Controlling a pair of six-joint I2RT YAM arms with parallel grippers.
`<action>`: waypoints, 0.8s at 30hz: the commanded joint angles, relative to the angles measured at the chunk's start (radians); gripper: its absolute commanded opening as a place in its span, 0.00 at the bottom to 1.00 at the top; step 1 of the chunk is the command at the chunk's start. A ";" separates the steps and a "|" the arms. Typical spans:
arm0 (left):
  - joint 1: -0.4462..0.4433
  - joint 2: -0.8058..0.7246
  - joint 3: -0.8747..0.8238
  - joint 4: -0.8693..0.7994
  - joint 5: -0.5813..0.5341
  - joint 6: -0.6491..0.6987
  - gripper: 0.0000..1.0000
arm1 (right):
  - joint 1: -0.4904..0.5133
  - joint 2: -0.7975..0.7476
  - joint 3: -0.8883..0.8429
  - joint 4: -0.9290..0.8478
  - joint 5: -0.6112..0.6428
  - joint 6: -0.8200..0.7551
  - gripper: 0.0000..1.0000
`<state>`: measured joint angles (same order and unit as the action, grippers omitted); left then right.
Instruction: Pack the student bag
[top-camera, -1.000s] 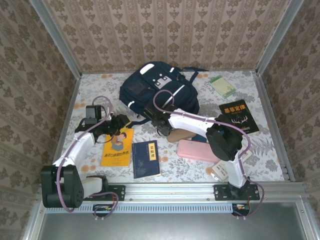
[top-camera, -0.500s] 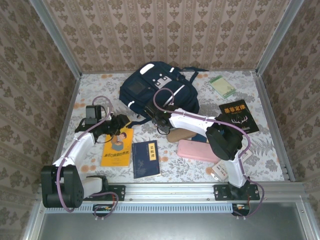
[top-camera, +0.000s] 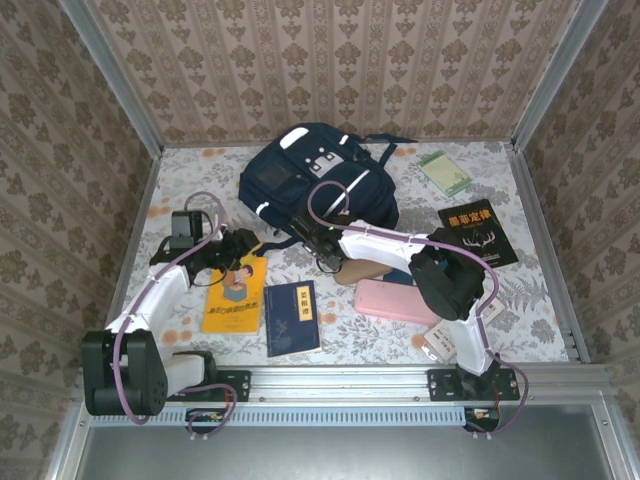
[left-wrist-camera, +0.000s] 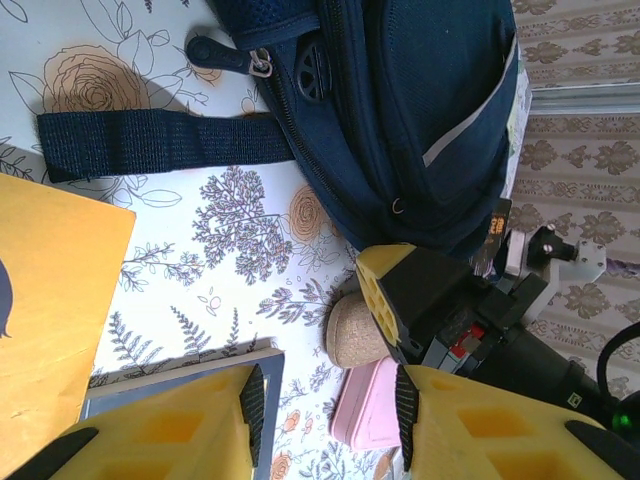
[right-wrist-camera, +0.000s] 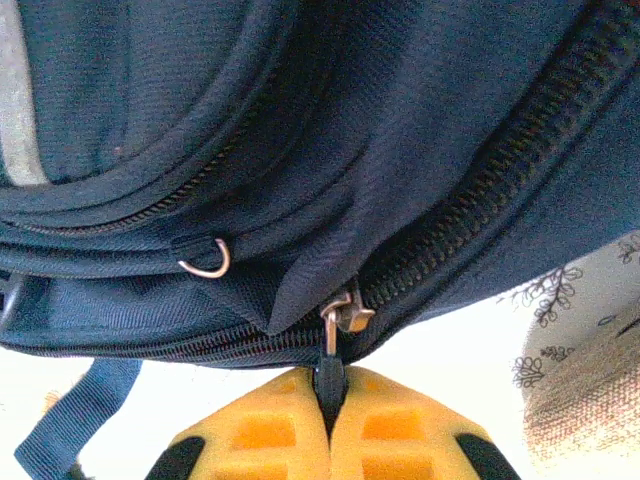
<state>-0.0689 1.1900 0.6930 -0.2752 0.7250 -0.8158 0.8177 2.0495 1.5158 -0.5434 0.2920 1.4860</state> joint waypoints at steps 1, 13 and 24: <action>0.009 0.005 -0.009 0.018 0.003 -0.006 0.41 | -0.008 -0.061 -0.030 0.001 0.004 -0.013 0.00; -0.047 0.080 0.053 -0.019 -0.048 -0.023 0.50 | -0.088 -0.212 -0.322 0.502 -0.411 -0.116 0.00; -0.211 0.262 0.201 -0.009 -0.243 -0.105 0.65 | -0.141 -0.250 -0.443 0.740 -0.679 -0.241 0.00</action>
<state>-0.2695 1.3922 0.8631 -0.2939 0.5419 -0.8730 0.6800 1.8580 1.0836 0.1028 -0.2928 1.2961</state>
